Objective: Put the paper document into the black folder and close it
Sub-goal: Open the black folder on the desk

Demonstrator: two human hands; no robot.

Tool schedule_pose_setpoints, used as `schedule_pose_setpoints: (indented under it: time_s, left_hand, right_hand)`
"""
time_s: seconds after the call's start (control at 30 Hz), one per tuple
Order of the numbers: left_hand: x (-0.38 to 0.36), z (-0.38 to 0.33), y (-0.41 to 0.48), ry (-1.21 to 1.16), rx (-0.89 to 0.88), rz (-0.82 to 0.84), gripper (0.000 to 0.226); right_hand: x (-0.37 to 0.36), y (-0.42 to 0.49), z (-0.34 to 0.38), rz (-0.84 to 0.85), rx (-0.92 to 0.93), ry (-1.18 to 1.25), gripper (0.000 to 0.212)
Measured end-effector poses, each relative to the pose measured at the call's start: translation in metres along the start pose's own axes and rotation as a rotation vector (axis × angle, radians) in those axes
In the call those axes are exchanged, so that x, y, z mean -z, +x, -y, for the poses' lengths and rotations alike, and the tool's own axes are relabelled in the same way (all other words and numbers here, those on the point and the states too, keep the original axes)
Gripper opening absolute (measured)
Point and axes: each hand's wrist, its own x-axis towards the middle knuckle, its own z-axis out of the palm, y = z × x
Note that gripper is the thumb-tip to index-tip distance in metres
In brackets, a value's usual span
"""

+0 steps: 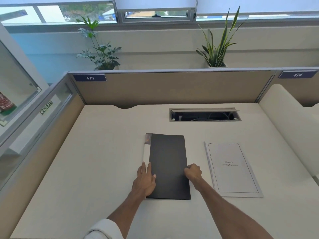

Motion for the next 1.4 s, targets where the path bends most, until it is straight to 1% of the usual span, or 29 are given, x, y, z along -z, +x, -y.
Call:
schedule_pose_setpoints:
  time_s: [0.03,0.1,0.13,0.2,0.27,0.33,0.47,0.5,0.6,0.67,0.7,0.73,0.8,0.83,0.9,0.97,1.0,1.03,1.07,1.17,1.2,1.27,1.33,1.4]
  left_hand:
    - [0.000,0.000,0.000,-0.003,0.002,0.009,0.069]
    - [0.000,-0.001,0.000,-0.011,0.008,0.029,0.071]
    - [0.001,0.000,0.000,-0.022,0.007,0.036,0.073]
    - [0.004,0.001,-0.001,-0.040,0.004,0.046,0.077]
    - [0.006,0.003,-0.001,-0.058,-0.001,0.053,0.080]
    - [0.010,0.004,-0.002,-0.074,0.006,0.054,0.079]
    - [0.022,-0.001,-0.005,-0.083,0.037,-0.001,0.073]
    - [0.029,-0.004,-0.006,-0.096,0.060,-0.014,0.071]
    - [0.056,-0.021,-0.007,-0.191,0.104,-0.086,0.062]
    - [0.073,-0.033,-0.006,-0.288,0.099,-0.116,0.060]
    - [0.080,-0.038,-0.006,-0.346,0.091,-0.117,0.063]
    - [0.087,-0.041,-0.005,-0.417,0.087,-0.109,0.070]
    - [0.095,-0.043,-0.002,-0.533,0.065,-0.109,0.094]
    - [0.098,-0.044,-0.004,-0.552,0.056,-0.123,0.103]
    - [0.111,-0.047,-0.011,-0.510,0.067,-0.162,0.105]
    - [0.124,-0.048,-0.017,-0.402,0.094,-0.209,0.110]
    - [0.130,-0.045,-0.019,-0.371,0.104,-0.218,0.113]
    - [0.135,-0.041,-0.020,-0.353,0.103,-0.223,0.111]
    - [0.140,-0.037,-0.022,-0.347,0.099,-0.234,0.103]
    - [0.160,-0.023,-0.030,-0.394,0.103,-0.304,0.057]
    - [0.167,-0.016,-0.031,-0.400,0.116,-0.346,0.048]
    - [0.179,0.004,-0.031,-0.393,0.145,-0.411,0.041]
    - [0.186,0.029,-0.029,-0.378,0.204,-0.456,0.035]
    - [0.189,0.055,-0.028,-0.352,0.261,-0.481,0.033]
  right_hand:
    - [0.002,0.000,-0.001,-0.006,-0.009,0.045,0.005]
    - [0.007,-0.005,0.001,-0.024,-0.030,0.174,0.026]
    - [0.011,-0.011,0.003,-0.019,-0.032,0.252,0.027]
    - [0.013,-0.016,0.002,-0.010,-0.052,0.402,0.013]
    - [0.015,-0.022,0.002,-0.007,-0.060,0.506,0.027]
    - [0.018,-0.032,0.007,-0.032,-0.041,0.548,0.030]
    - [0.025,-0.046,0.017,-0.074,0.078,0.524,0.009]
    - [0.027,-0.050,0.021,-0.087,0.105,0.522,0.007]
    - [0.030,-0.066,0.037,-0.154,0.173,0.519,0.015]
    - [0.027,-0.076,0.049,-0.189,0.236,0.535,0.019]
    - [0.025,-0.082,0.056,-0.198,0.273,0.554,0.021]
    - [0.023,-0.089,0.063,-0.197,0.316,0.577,0.024]
    - [0.018,-0.103,0.077,-0.154,0.387,0.631,0.032]
    - [0.017,-0.110,0.084,-0.112,0.414,0.665,0.033]
    - [0.015,-0.125,0.097,-0.008,0.438,0.742,0.028]
    - [0.012,-0.137,0.107,0.095,0.476,0.769,0.022]
    - [0.009,-0.142,0.110,0.142,0.504,0.766,0.023]
    - [0.005,-0.144,0.112,0.189,0.524,0.762,0.027]
    - [0.001,-0.145,0.114,0.233,0.529,0.757,0.031]
    - [-0.017,-0.137,0.116,0.328,0.517,0.651,0.036]
    - [-0.024,-0.132,0.115,0.330,0.511,0.600,0.036]
    - [-0.039,-0.117,0.107,0.284,0.508,0.452,0.035]
    - [-0.049,-0.104,0.093,0.214,0.541,0.201,0.039]
    - [-0.057,-0.092,0.078,0.199,0.558,-0.020,0.042]
